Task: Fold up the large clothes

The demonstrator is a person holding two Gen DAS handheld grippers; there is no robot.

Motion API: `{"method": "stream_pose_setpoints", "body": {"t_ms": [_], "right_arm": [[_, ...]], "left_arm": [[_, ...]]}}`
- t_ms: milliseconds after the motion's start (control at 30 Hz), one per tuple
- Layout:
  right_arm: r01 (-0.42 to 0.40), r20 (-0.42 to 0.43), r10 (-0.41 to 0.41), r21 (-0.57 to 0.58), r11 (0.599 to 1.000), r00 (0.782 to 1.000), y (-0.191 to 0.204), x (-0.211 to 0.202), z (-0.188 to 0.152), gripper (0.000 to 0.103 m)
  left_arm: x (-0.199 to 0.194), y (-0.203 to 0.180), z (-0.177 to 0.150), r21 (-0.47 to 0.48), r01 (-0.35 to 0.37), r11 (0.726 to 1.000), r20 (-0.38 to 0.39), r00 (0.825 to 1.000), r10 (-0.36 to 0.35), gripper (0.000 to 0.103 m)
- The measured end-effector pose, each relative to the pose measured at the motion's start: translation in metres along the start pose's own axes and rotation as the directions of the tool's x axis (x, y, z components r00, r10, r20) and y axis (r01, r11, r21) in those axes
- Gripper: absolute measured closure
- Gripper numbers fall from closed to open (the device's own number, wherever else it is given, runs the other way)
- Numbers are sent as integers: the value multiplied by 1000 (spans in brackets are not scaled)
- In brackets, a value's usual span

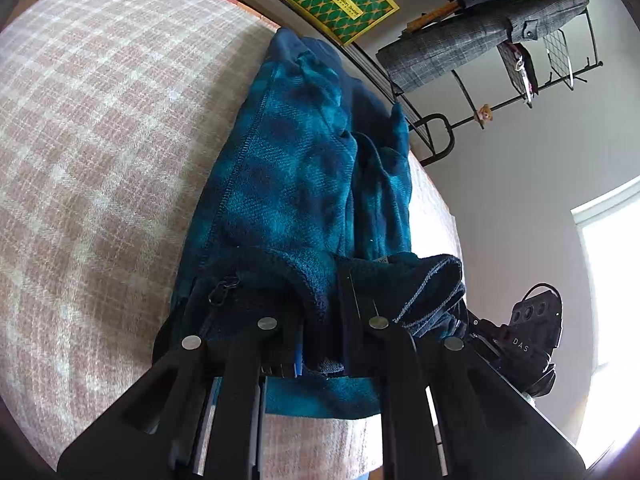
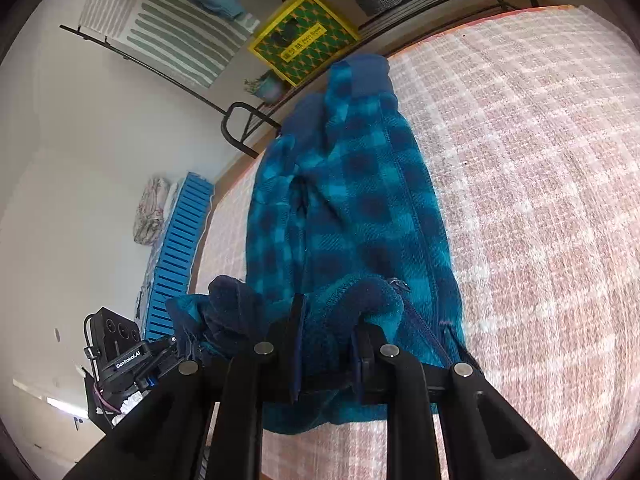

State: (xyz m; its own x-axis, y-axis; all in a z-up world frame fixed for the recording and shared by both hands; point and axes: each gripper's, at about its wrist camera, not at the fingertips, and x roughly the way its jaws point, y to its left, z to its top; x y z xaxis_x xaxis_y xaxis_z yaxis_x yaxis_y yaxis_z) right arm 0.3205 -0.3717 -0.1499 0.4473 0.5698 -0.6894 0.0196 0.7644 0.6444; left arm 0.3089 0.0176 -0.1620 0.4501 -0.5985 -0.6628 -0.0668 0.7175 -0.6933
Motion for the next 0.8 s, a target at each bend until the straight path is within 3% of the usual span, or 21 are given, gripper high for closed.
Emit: {"method": "stream_pose_setpoints", "body": {"t_ms": [267,467,567,667,700,800], "right_arm": [[55,-46,-54,30,998,997,-16,38,13,86],[-8,-51,11,52,999,999,-18,28,15,76],[-65,-34,67,64,996,997,-19,12,14,71],[-121,-4,122,68,990,993,-20,-4,13,46],[-130,14,129,73,989,992,-20,-9,13,33],[-134,55,130,79,988,990,-23,-23,15,32]], "left_arm": [[46,18,7,-8,-62,998,-40,997,62,90],[42,22,13,-51,-5,999,-77,997,1,85],[30,24,17,-87,62,994,-77,995,-68,76],[21,21,20,-90,105,990,-72,991,-112,59],[19,21,22,-92,110,990,-73,990,-117,52],[7,19,26,-100,113,989,-32,993,-117,38]]}}
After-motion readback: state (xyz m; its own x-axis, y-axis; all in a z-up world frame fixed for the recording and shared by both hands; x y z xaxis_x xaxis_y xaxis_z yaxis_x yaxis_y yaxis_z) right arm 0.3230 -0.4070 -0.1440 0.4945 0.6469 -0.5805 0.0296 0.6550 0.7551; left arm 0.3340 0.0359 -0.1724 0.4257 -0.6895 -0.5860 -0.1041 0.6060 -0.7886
